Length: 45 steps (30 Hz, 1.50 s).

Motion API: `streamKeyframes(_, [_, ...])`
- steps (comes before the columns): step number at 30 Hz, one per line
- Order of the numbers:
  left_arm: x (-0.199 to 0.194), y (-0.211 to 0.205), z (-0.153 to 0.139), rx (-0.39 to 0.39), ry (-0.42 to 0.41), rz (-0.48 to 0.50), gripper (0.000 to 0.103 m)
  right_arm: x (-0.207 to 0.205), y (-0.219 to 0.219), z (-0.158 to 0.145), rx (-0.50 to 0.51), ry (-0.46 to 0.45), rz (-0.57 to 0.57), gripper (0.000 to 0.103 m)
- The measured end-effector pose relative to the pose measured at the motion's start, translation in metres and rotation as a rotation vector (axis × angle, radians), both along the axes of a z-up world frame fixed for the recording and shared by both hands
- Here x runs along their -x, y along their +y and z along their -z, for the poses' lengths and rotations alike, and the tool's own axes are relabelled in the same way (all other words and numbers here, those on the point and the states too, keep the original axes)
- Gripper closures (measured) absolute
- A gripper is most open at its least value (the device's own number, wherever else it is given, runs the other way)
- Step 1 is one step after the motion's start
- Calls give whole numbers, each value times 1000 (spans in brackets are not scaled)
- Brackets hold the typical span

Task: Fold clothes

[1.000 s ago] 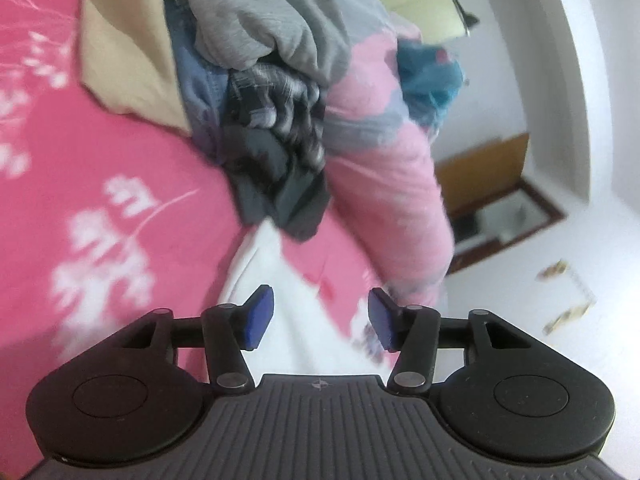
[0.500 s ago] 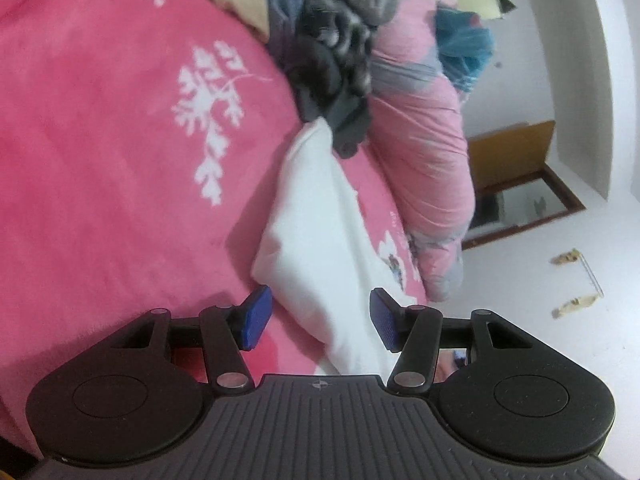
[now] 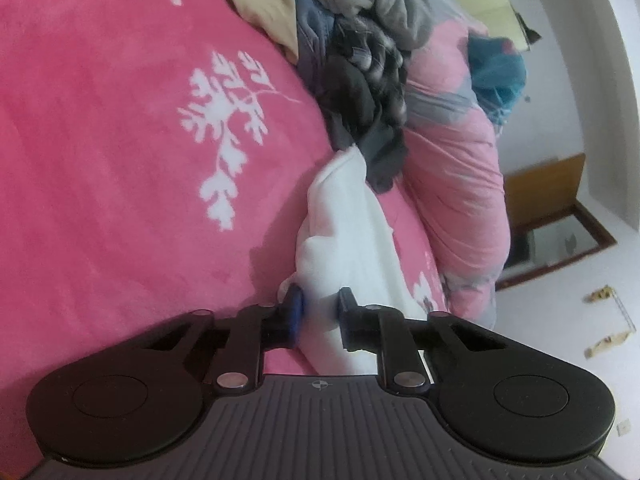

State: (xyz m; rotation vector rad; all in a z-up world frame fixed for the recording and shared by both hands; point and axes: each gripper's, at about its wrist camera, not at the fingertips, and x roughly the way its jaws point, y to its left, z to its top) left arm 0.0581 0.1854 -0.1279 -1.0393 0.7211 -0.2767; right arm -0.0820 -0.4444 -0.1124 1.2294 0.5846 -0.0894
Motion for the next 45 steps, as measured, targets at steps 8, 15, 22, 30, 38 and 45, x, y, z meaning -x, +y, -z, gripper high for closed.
streamKeyframes(8, [-4, 10, -24, -81, -111, 39, 96, -4, 6, -54, 329, -46, -180, 95])
streamKeyframes(15, [-2, 12, -16, -98, -125, 74, 96, -3, -5, -44, 421, -44, -193, 100])
streamKeyframes(22, [-5, 12, 2, -121, -90, 118, 94, 8, -32, -41, 724, 205, -156, 103])
streamKeyframes(30, [10, 23, -15, -210, -92, 81, 82, 30, 3, -82, 785, 53, -120, 102])
streamKeyframes(38, [37, 13, -53, -377, -235, 51, 77, -9, 79, -96, 785, -84, -305, 102])
streamKeyframes(45, [13, -40, -54, -548, -256, 192, 76, -41, 117, -67, 828, -26, -383, 102])
